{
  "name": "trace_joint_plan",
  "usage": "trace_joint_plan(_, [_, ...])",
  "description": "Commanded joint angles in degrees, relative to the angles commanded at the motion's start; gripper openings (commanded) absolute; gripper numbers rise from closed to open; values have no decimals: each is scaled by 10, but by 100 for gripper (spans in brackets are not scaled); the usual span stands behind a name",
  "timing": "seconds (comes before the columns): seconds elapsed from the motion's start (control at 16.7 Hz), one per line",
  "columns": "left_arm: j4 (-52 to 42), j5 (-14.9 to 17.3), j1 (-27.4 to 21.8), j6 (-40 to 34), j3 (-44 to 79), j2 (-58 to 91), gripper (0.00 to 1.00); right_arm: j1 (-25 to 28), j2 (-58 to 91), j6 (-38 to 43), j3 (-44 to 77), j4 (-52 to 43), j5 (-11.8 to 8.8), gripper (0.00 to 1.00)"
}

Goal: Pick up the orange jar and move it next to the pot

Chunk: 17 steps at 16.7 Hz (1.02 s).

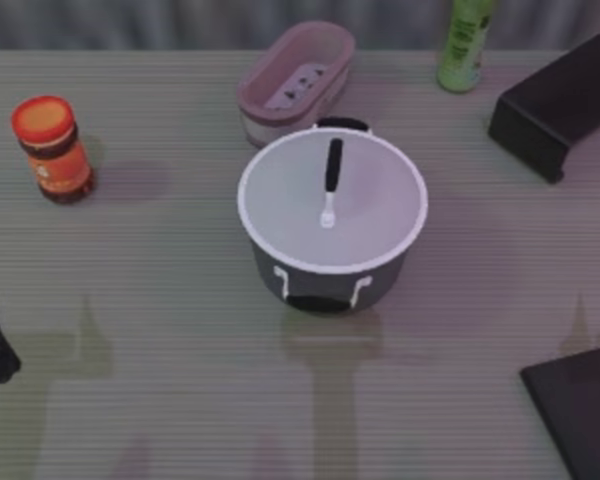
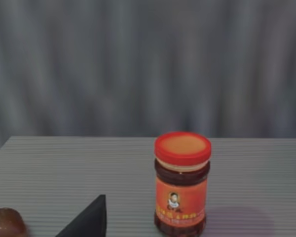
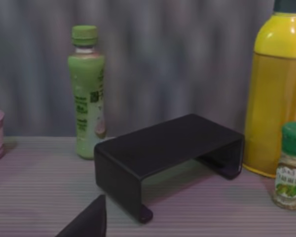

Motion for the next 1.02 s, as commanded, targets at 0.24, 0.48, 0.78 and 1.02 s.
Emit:
trace_joint_plan(0.24, [-7,1,0,2,10,11,100,0,0,0,0,0,0,100])
trace_joint_plan(0.48, [-54,6,-1,13,78,88,100,0,0,0,0,0,0,100])
trace_joint_plan(0.78, [-166,20,-5,38,235,272,100,0,0,0,0,0,0,100])
trace_joint_plan(1.02, [-285,31,-8,64,401,469,100,0,0,0,0,0,0,100])
